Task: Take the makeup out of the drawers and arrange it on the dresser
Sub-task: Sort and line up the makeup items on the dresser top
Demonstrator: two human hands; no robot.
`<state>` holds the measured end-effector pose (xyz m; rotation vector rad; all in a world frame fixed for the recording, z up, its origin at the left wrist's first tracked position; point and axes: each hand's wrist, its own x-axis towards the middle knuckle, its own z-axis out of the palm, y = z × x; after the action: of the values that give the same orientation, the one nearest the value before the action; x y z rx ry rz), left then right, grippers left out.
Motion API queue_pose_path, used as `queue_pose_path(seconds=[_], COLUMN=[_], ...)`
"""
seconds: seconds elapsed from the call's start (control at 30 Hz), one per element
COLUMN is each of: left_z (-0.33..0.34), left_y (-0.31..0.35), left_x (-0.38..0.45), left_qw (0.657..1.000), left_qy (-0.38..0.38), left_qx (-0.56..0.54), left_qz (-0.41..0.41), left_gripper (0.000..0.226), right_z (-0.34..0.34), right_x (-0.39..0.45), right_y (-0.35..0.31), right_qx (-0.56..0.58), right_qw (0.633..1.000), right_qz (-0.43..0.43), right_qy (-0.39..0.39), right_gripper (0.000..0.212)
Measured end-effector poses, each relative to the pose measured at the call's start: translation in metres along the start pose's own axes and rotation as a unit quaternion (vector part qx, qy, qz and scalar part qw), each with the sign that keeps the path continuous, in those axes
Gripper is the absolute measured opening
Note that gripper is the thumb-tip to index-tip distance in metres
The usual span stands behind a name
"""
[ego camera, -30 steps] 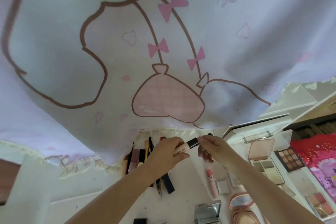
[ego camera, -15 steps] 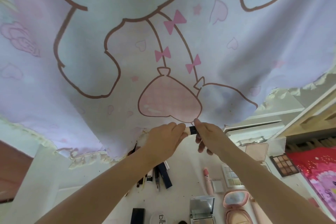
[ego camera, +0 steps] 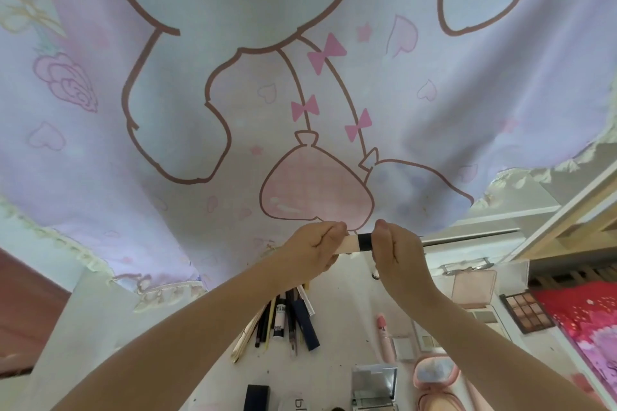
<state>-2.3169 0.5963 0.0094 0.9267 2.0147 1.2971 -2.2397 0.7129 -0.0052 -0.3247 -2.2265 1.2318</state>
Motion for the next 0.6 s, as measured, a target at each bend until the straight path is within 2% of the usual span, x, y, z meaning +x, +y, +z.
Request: queue_pose_path(seconds=[0.1,0.17,0.2,0.27,0.37,0.43,0.5,0.6], left_z=[0.001,0.001,0.001,0.000,0.001,0.001,-0.002,-0.006], left_y=[0.002,0.000,-0.001,-0.001,-0.006,-0.009,-0.011,-0.009], left_x=[-0.005,-0.006,-0.005,-0.002,0.001,0.001,0.000,0.001], left_qw=[0.975,0.966,0.969,0.981,0.995,0.998,0.997,0.995], left_qy=[-0.092,-0.094,-0.080,-0.040,0.003,0.004,-0.007,-0.010], left_qx=[-0.185,-0.220,-0.214,-0.174,-0.065,-0.011,-0.018,-0.065], left_qz=[-0.076,-0.094,-0.092,-0.082,-0.075,-0.067,-0.069,-0.081], left_gripper=[0.042,0.044,0.042,0.037,0.028,0.025,0.022,0.017], right_z=[-0.005,-0.007,-0.008,-0.010,-0.018,-0.024,-0.030,-0.036], right_x=[0.005,0.010,0.015,0.023,0.032,0.035,0.034,0.036], right_y=[0.005,0.009,0.008,0.006,0.007,0.005,0.002,-0.002], right_qx=[-0.074,-0.090,-0.088,-0.077,-0.078,-0.104,-0.101,-0.033], right_qw=[0.980,0.970,0.973,0.984,0.966,0.954,0.949,0.946], right_qz=[-0.185,-0.225,-0.208,-0.118,0.053,0.054,0.024,0.013], right_qy=[0.004,-0.018,-0.036,-0.105,-0.242,-0.276,-0.296,-0.323], right_gripper=[0.033,0.030,0.028,0.029,0.033,0.028,0.018,0.031])
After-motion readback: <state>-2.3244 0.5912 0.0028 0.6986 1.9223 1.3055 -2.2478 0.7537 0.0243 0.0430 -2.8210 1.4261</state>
